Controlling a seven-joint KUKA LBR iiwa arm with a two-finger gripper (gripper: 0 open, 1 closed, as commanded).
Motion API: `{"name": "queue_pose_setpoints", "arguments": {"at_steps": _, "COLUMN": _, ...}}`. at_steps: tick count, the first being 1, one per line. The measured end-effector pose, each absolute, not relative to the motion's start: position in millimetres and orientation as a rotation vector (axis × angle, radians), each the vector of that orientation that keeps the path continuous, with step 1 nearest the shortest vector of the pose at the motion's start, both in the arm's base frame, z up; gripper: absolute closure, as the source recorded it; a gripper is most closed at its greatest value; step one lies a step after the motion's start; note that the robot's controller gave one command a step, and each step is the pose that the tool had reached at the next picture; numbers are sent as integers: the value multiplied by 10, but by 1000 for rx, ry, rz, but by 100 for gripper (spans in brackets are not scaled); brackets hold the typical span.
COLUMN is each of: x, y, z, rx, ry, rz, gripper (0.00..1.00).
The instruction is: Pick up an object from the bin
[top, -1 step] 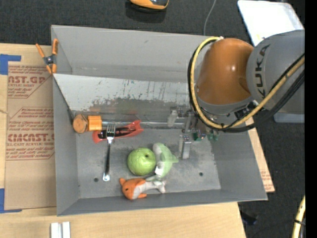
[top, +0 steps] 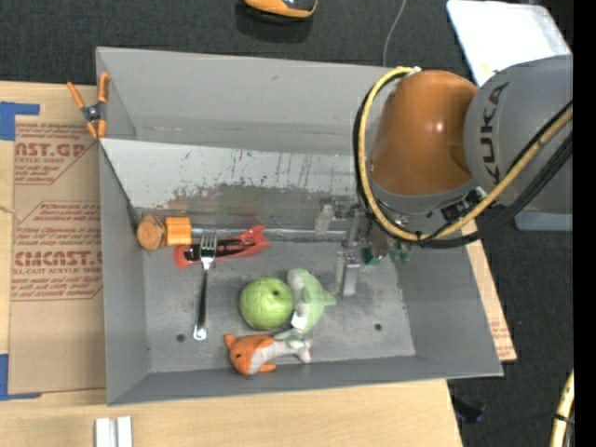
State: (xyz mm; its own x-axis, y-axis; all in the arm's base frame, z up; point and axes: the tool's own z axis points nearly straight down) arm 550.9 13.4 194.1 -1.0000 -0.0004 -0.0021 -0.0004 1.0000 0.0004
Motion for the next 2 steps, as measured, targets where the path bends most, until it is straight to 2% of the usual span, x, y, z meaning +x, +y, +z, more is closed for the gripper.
{"name": "queue_pose_setpoints", "arguments": {"at_steps": 1, "x": 5126, "y": 446, "z": 1528, "rx": -176, "ry": 3130, "rz": -1, "gripper": 0}}
{"name": "queue_pose_setpoints", "arguments": {"at_steps": 2, "x": 5132, "y": 703, "z": 1166, "rx": -403, "ry": 3106, "rz": -2, "gripper": 0}}
